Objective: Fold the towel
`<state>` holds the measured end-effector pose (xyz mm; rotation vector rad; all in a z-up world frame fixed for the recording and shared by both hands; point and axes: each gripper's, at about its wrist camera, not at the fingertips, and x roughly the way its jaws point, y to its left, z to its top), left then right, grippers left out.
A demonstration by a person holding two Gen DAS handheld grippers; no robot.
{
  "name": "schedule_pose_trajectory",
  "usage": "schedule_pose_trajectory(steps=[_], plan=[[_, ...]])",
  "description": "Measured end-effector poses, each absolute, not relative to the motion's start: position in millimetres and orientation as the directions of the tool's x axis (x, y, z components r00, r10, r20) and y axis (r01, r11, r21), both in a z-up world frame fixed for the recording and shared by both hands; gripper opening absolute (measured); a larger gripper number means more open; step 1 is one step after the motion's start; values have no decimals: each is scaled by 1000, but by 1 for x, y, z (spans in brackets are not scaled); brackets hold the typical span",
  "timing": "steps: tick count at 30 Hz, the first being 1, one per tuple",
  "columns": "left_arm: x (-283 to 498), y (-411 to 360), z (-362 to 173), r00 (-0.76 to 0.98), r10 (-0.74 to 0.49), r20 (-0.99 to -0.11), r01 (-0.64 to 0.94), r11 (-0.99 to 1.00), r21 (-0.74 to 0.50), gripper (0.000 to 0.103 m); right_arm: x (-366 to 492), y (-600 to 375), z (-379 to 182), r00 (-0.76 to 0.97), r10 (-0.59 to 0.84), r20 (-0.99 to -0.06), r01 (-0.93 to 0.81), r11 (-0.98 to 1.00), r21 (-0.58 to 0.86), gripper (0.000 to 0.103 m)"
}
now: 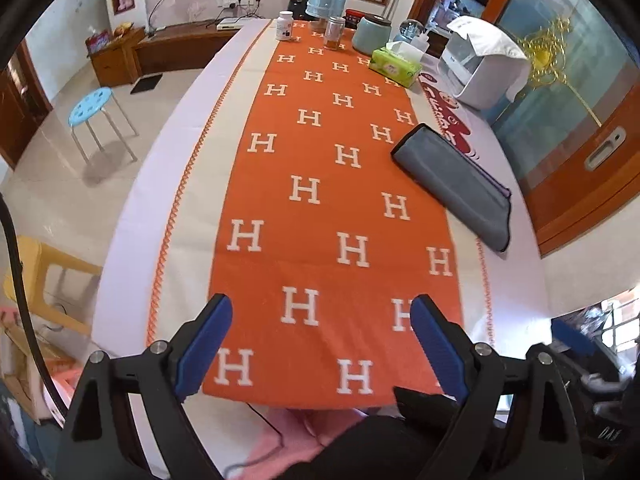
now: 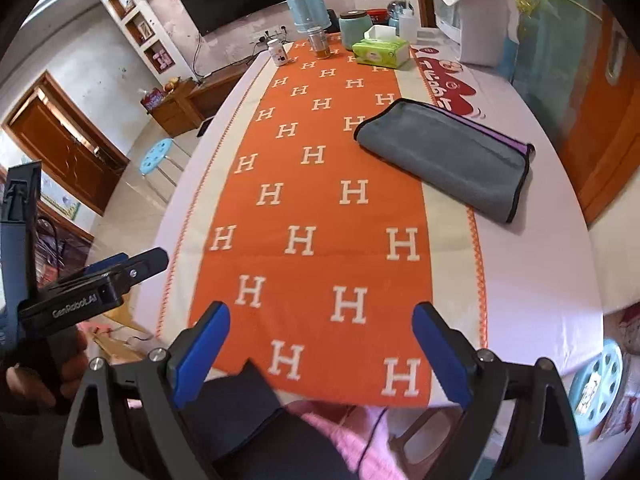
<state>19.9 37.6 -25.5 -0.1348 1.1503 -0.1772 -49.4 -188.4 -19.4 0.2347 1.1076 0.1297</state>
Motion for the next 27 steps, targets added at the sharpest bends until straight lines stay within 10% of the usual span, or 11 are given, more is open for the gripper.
schedule_pose_trajectory(steps=[27], plan=[[-20, 10, 7, 601, -29, -799, 52, 999, 2, 103, -78, -183, -1, 562, 132, -817, 46, 981, 190, 103]])
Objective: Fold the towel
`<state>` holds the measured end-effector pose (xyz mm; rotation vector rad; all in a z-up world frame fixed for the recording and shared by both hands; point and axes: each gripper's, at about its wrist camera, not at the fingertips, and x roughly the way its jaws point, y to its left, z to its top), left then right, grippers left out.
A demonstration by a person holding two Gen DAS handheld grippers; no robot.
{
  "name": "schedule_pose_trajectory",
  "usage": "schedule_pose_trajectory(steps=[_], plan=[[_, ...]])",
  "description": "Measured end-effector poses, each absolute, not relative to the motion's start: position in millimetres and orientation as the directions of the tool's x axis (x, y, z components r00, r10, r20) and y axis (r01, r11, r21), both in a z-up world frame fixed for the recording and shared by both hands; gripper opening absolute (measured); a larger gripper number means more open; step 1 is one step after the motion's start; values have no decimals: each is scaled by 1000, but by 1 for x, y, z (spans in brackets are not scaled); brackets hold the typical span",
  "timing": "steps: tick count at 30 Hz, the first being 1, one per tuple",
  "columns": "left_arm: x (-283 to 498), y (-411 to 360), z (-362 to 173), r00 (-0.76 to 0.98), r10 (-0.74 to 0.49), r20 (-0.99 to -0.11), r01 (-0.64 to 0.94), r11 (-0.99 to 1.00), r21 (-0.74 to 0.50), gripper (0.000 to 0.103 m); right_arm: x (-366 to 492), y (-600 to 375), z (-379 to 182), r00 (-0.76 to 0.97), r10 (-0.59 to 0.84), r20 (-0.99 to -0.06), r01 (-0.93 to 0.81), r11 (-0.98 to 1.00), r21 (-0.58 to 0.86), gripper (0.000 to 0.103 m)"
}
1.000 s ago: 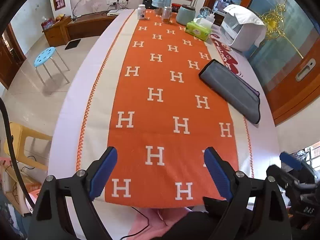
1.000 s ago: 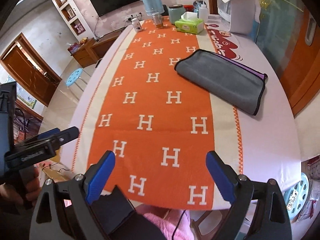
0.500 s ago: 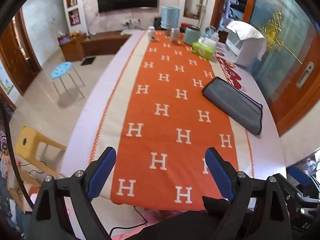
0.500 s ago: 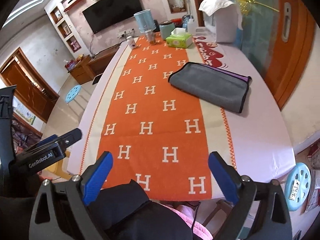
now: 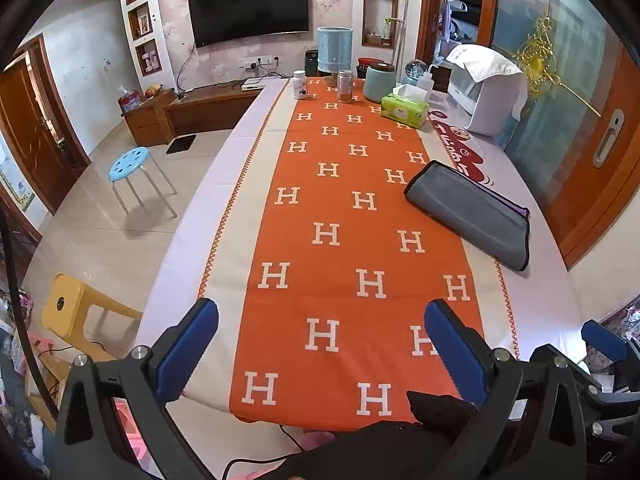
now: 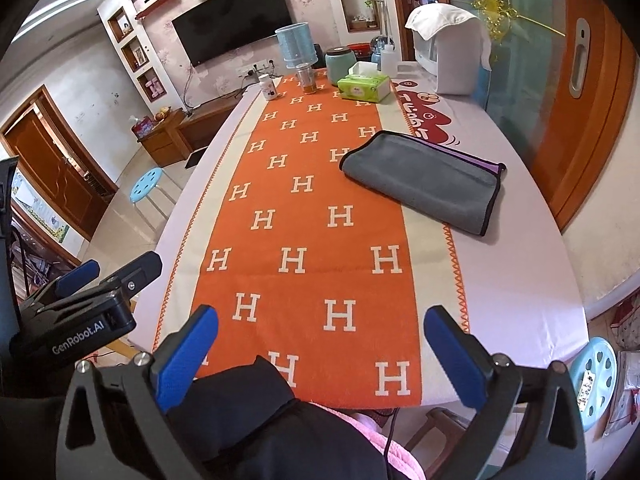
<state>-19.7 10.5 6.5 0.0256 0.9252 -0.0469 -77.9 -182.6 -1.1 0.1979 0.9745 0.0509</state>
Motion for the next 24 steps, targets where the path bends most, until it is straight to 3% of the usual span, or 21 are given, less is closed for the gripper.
schedule_pose_trajectory(steps=[24], plan=[[-14, -2, 11, 622, -47, -781, 85, 996, 7, 103, -71, -186, -5, 554, 129, -822, 57, 980, 193, 103]])
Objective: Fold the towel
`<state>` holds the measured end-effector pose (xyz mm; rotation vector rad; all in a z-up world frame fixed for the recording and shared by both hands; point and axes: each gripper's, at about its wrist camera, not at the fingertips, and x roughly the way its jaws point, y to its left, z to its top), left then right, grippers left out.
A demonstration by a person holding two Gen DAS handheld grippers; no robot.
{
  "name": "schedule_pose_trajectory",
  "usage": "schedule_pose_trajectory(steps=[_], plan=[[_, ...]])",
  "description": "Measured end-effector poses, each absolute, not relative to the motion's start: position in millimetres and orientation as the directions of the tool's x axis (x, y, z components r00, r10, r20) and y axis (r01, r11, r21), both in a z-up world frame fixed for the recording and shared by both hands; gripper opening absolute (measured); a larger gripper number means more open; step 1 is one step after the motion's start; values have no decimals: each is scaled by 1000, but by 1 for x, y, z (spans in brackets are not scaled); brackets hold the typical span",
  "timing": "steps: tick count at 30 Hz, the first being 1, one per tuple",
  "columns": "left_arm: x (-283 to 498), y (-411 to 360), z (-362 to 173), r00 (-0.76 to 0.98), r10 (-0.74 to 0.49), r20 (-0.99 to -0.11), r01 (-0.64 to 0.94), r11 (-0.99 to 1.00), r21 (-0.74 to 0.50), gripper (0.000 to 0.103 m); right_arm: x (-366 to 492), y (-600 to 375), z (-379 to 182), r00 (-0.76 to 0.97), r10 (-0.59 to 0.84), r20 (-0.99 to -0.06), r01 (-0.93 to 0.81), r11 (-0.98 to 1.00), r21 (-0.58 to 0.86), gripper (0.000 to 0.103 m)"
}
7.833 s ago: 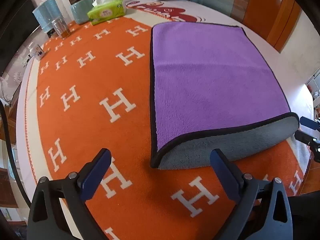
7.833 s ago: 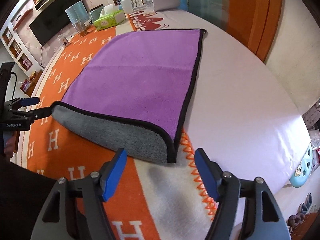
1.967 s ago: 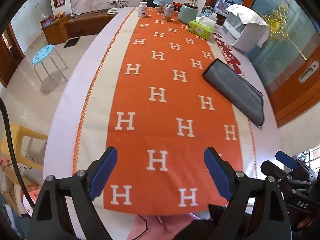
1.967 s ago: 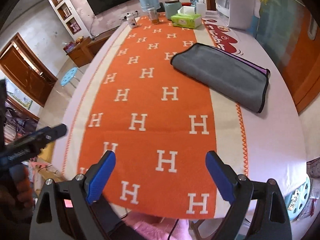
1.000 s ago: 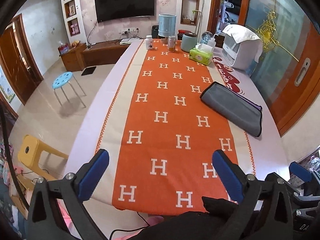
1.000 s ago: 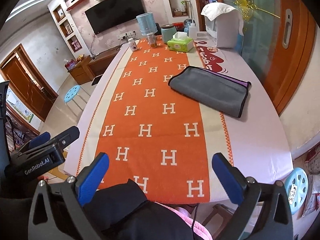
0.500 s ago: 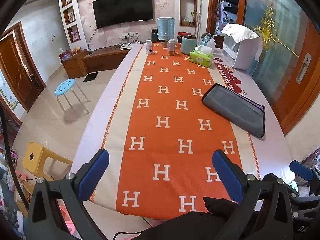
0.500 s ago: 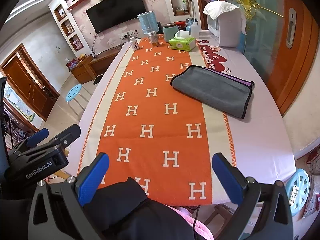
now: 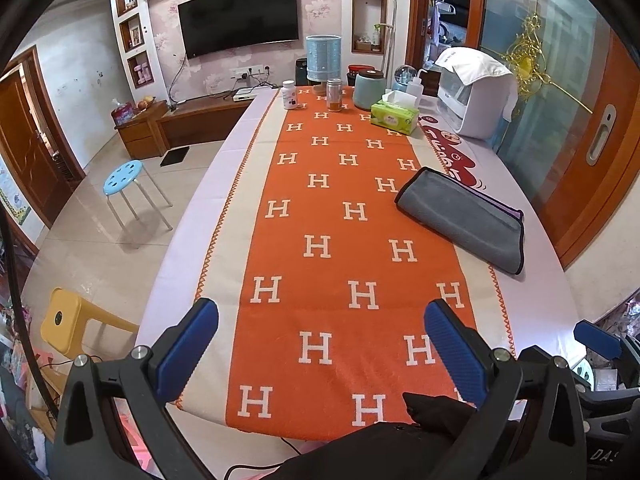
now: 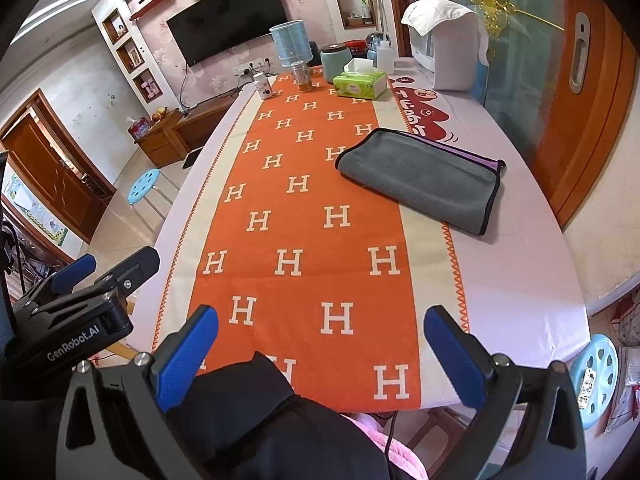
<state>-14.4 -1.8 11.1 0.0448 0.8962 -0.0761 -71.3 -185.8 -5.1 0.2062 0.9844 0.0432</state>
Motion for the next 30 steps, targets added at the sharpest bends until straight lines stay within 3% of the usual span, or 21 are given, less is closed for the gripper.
schedule_pose_trajectory(steps=[30], plan=[[-16, -4, 11, 620, -47, -783, 82, 997, 6, 103, -74, -184, -18, 536, 129, -835, 64, 979, 192, 103]])
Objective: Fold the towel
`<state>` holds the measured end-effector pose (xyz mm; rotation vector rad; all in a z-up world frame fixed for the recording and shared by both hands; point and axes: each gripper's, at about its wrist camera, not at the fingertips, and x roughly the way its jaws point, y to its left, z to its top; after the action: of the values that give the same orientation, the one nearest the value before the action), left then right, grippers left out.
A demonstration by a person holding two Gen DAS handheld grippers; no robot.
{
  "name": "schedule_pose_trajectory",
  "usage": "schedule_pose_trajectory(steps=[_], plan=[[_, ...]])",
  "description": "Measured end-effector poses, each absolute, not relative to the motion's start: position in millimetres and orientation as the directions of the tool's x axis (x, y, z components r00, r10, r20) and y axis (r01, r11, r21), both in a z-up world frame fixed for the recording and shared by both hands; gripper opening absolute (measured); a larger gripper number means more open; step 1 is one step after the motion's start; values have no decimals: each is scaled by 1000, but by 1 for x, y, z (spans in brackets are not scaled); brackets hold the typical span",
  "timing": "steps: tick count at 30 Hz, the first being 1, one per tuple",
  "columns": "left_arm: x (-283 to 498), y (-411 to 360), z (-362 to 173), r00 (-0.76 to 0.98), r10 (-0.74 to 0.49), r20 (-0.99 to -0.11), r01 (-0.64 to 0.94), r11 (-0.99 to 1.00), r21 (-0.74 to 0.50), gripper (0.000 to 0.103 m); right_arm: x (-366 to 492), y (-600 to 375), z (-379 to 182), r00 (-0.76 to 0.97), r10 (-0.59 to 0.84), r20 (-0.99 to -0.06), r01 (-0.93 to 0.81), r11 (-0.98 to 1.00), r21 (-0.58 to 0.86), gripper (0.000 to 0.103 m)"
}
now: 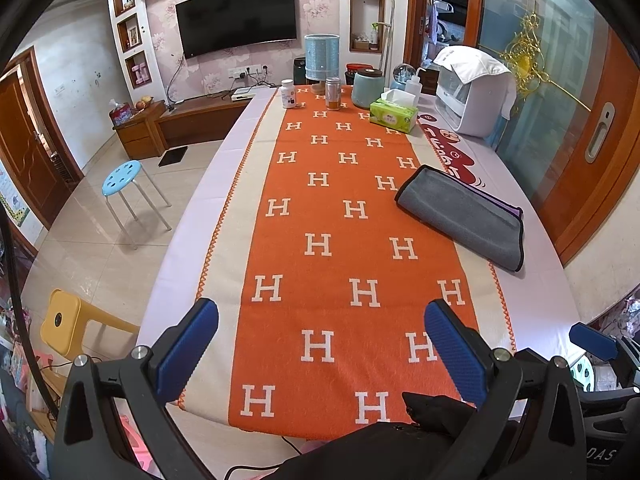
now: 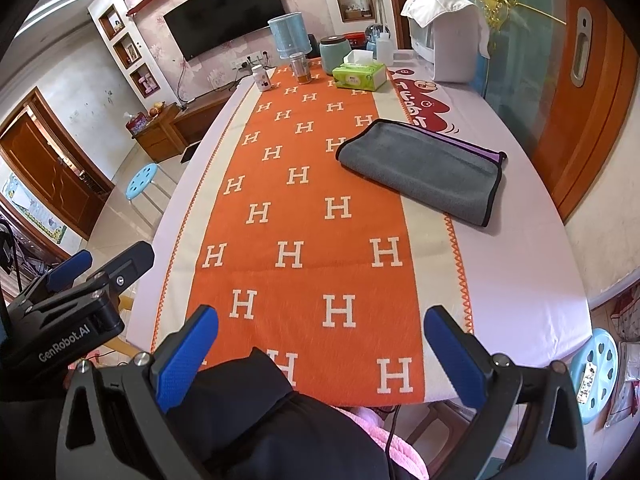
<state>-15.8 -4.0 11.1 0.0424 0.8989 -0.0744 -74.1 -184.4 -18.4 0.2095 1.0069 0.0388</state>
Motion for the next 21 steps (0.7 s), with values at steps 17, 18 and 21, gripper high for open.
schedule_pose_trajectory(steps=[17, 18, 21], plan=[[-16, -4, 11, 621, -47, -783, 83, 997, 6, 103, -74, -183, -18, 530, 128, -838, 69, 979, 194, 103], [-16, -4, 11, 621, -47, -783, 82, 997, 6, 103, -75, -183, -19, 530, 128, -838, 70, 979, 193, 103], [-16, -4, 11, 620, -47, -784, 84, 996, 6, 103, -74, -183, -18, 530, 128, -839, 70, 978, 194, 103]])
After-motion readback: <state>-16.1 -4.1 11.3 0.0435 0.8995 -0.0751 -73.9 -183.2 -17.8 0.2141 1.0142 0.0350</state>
